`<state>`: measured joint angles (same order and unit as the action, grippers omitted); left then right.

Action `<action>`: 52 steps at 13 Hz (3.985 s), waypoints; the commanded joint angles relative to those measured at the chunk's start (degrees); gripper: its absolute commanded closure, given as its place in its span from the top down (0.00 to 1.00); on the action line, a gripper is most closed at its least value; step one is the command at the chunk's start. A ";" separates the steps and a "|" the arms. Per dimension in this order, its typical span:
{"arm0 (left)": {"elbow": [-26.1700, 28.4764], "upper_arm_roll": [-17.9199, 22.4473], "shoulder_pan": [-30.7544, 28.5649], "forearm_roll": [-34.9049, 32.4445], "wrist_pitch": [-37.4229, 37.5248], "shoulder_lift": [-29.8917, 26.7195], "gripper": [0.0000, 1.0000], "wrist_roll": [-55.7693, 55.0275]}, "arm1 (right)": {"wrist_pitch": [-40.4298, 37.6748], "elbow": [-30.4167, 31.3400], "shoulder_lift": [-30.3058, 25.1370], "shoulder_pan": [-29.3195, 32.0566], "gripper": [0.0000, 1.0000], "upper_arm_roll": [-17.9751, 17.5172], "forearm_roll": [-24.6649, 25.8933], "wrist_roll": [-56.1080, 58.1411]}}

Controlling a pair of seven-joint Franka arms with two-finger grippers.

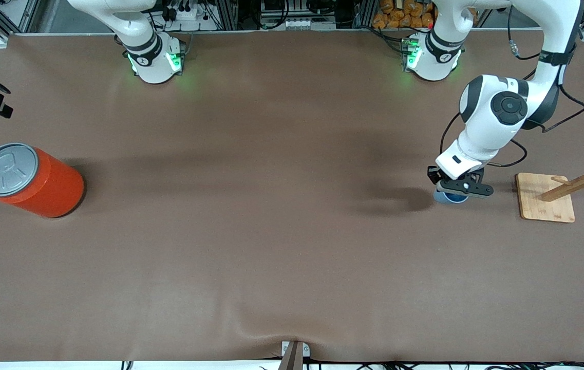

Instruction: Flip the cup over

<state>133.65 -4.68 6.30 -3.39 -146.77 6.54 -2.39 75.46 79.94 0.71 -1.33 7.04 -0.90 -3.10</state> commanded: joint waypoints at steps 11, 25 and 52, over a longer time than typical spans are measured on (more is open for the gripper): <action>-0.14 -0.77 -3.93 -1.27 -1.85 4.18 0.99 -2.01 | -0.31 -0.75 0.08 0.45 1.00 -0.45 0.20 -0.85; -38.28 -1.03 -2.87 -1.45 43.67 3.13 1.00 -1.65 | -0.31 -0.75 0.08 0.36 1.00 -0.36 0.11 -0.94; -44.53 3.26 -4.63 -0.04 57.30 -9.18 1.00 0.98 | -0.23 -0.75 0.08 0.19 1.00 -0.36 0.02 -0.94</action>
<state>89.40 -3.42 1.62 -3.42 -88.26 -3.37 -3.06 75.47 79.94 0.71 -1.34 7.09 -0.91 -3.15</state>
